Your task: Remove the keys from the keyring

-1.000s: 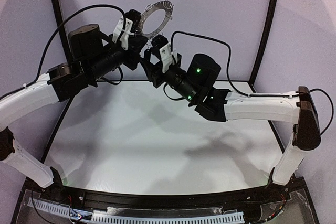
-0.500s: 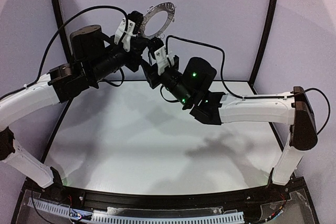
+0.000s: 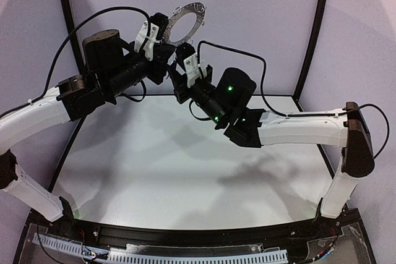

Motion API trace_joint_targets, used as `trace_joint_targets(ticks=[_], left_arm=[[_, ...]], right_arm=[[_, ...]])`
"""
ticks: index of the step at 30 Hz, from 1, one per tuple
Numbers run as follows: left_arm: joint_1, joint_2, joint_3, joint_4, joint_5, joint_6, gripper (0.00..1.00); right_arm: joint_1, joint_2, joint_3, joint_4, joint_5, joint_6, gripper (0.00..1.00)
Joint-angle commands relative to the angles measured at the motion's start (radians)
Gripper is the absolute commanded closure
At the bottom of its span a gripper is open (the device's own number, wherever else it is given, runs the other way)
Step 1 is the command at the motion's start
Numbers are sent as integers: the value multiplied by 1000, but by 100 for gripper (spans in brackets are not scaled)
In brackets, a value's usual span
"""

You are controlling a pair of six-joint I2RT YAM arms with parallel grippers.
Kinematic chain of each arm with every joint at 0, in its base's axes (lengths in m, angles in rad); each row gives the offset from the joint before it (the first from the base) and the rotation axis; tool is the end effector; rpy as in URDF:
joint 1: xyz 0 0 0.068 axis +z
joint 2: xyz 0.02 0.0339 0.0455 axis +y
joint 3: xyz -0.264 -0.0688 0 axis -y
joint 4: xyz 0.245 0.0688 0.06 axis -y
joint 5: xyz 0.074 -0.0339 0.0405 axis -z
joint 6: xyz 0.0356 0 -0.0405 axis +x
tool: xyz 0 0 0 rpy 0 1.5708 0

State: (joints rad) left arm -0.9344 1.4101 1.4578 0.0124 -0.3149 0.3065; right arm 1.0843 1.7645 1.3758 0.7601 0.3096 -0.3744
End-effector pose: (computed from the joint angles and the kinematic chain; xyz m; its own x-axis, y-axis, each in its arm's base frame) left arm 0.2034 -0.2567 0.4522 0.2093 0.1995 -0.9573 0.5431 0.7904 0.2834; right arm 0.2063 0.3669 0.3744 0.4173 0.0440 -0.9077 -0.5980 0.7654 -0.2379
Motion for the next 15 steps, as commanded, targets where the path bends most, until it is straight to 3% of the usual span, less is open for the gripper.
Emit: trace_joint_targets(ticks=[1, 10, 15], left_arm=[[-4, -28, 6, 21, -17, 6, 99], [-4, -26, 5, 10, 11, -4, 99], [-4, -25, 4, 10, 7, -2, 99]], right_arm=[[10, -42, -29, 8, 14, 26, 66], [10, -33, -23, 49, 37, 20, 67], [11, -46, -30, 51, 37, 27, 72]])
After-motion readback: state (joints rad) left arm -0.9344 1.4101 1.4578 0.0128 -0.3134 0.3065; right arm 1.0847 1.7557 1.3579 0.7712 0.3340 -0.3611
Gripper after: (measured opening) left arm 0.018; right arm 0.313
